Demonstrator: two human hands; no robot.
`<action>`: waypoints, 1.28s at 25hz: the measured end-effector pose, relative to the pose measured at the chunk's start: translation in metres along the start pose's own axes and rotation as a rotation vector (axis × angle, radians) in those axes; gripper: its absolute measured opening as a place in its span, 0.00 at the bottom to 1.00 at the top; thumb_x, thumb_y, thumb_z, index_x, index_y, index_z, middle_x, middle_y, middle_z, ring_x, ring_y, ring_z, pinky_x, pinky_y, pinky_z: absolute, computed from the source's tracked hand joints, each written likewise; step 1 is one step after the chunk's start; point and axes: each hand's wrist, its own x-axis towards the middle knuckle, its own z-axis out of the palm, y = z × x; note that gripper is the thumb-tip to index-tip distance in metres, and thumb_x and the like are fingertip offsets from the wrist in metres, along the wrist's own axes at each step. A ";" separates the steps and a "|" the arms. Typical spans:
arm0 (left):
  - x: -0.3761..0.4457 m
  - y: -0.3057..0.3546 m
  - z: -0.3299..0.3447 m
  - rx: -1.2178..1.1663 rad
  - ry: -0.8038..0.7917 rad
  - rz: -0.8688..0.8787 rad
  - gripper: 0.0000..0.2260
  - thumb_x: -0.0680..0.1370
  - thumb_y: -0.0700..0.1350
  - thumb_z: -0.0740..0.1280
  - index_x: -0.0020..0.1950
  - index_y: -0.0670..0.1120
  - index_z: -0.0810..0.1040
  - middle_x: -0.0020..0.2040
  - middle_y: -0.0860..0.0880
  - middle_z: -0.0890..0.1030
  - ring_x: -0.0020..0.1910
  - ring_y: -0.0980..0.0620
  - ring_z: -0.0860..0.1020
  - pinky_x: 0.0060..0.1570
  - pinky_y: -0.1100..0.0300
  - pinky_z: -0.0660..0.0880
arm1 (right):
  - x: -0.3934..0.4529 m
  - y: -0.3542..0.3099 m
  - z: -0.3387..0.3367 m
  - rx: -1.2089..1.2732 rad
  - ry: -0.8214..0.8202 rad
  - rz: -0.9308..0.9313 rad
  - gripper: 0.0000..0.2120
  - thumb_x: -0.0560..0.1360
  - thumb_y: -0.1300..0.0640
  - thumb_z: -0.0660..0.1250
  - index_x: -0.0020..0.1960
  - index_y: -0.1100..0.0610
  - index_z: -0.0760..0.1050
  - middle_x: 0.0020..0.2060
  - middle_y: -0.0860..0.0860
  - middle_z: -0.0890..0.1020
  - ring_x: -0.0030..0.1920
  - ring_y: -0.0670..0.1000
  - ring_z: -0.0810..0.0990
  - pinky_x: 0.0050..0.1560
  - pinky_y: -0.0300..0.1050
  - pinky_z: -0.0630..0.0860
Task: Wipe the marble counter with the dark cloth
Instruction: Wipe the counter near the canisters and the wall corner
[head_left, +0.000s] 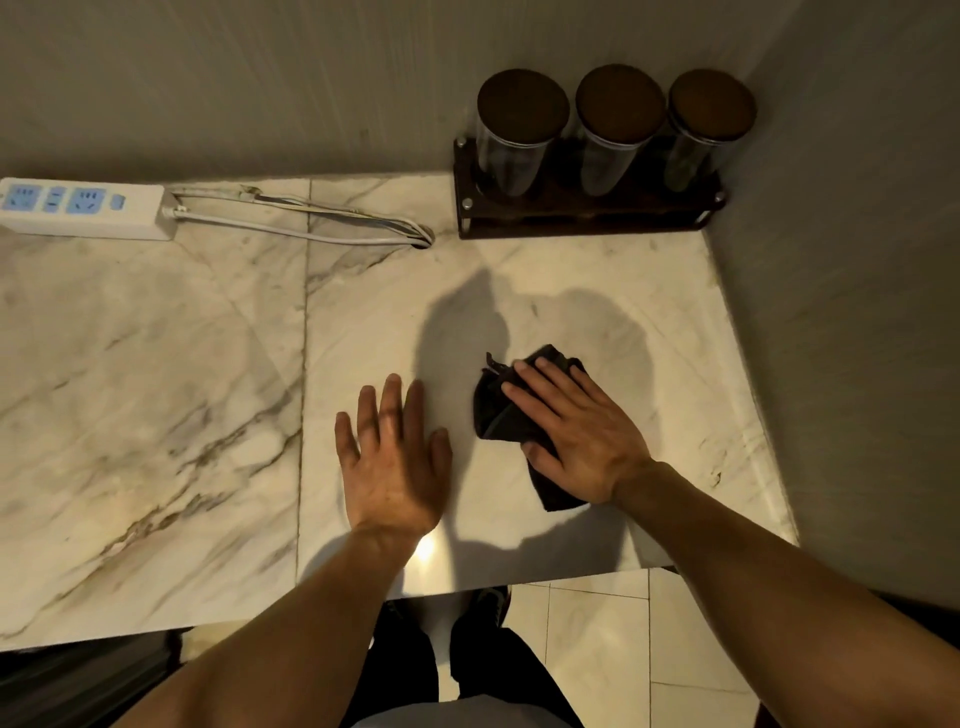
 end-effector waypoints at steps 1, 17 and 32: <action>0.000 0.001 -0.001 -0.003 -0.005 -0.001 0.27 0.79 0.57 0.49 0.76 0.48 0.57 0.77 0.45 0.59 0.77 0.42 0.51 0.74 0.42 0.43 | 0.004 0.002 -0.001 0.002 0.001 0.008 0.31 0.76 0.43 0.53 0.77 0.49 0.51 0.77 0.50 0.54 0.77 0.51 0.48 0.75 0.54 0.49; 0.003 0.005 -0.001 0.033 -0.007 -0.038 0.26 0.79 0.57 0.51 0.75 0.47 0.61 0.75 0.45 0.64 0.75 0.41 0.57 0.72 0.39 0.51 | 0.090 0.035 -0.014 0.066 0.079 0.425 0.30 0.78 0.41 0.47 0.78 0.48 0.45 0.78 0.49 0.46 0.77 0.51 0.43 0.76 0.52 0.42; 0.002 0.004 0.000 0.023 -0.005 -0.033 0.27 0.78 0.56 0.55 0.75 0.47 0.61 0.75 0.45 0.64 0.75 0.42 0.58 0.72 0.40 0.52 | 0.119 0.027 -0.016 0.277 0.230 0.983 0.31 0.79 0.44 0.47 0.78 0.53 0.45 0.78 0.54 0.46 0.77 0.56 0.42 0.74 0.58 0.40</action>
